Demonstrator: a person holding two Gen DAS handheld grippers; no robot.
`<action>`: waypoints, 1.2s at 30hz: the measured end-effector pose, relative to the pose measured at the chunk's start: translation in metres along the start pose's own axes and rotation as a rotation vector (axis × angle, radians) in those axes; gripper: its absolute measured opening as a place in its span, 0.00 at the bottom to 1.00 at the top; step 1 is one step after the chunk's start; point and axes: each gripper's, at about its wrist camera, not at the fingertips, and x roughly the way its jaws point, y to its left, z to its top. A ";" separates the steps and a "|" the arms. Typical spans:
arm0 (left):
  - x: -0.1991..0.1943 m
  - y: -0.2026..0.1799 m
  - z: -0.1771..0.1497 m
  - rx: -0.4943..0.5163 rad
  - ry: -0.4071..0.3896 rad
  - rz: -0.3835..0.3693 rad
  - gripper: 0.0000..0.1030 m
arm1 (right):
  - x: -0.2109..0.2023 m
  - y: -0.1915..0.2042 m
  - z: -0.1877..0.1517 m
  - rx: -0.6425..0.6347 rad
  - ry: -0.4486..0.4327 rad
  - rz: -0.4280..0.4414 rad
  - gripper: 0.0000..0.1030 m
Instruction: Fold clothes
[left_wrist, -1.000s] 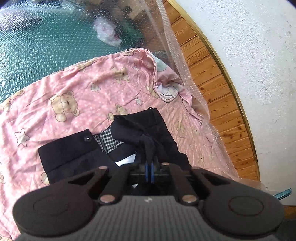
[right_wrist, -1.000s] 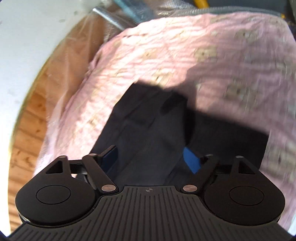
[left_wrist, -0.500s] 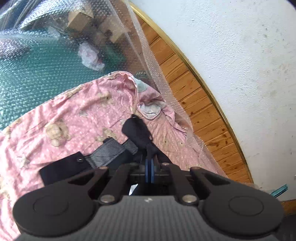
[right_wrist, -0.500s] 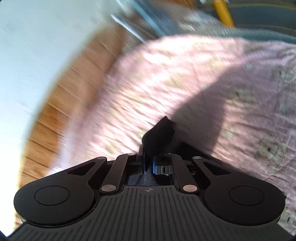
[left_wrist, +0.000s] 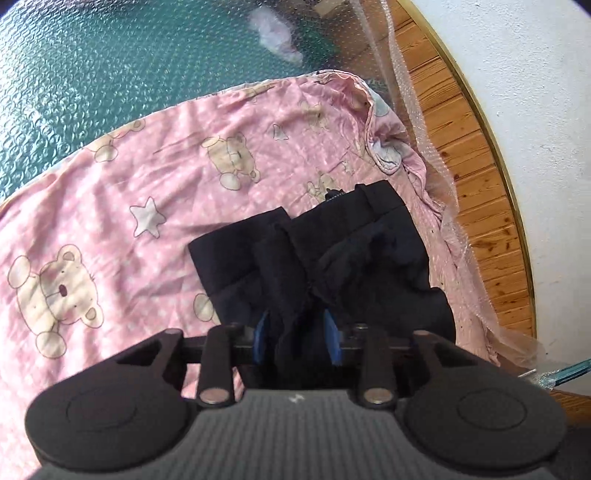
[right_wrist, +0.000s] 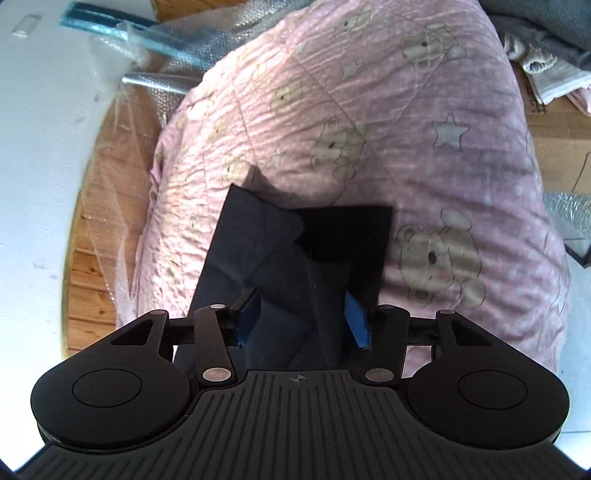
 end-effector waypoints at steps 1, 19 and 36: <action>0.003 0.000 0.001 -0.010 0.008 -0.011 0.36 | 0.003 0.002 -0.005 0.005 0.019 -0.007 0.54; 0.014 -0.035 -0.042 -0.086 -0.024 0.209 0.45 | -0.006 0.020 0.019 -0.024 0.069 -0.144 0.54; 0.035 -0.063 -0.043 -0.046 -0.036 0.283 0.29 | 0.088 0.157 -0.216 -2.209 0.689 0.159 0.12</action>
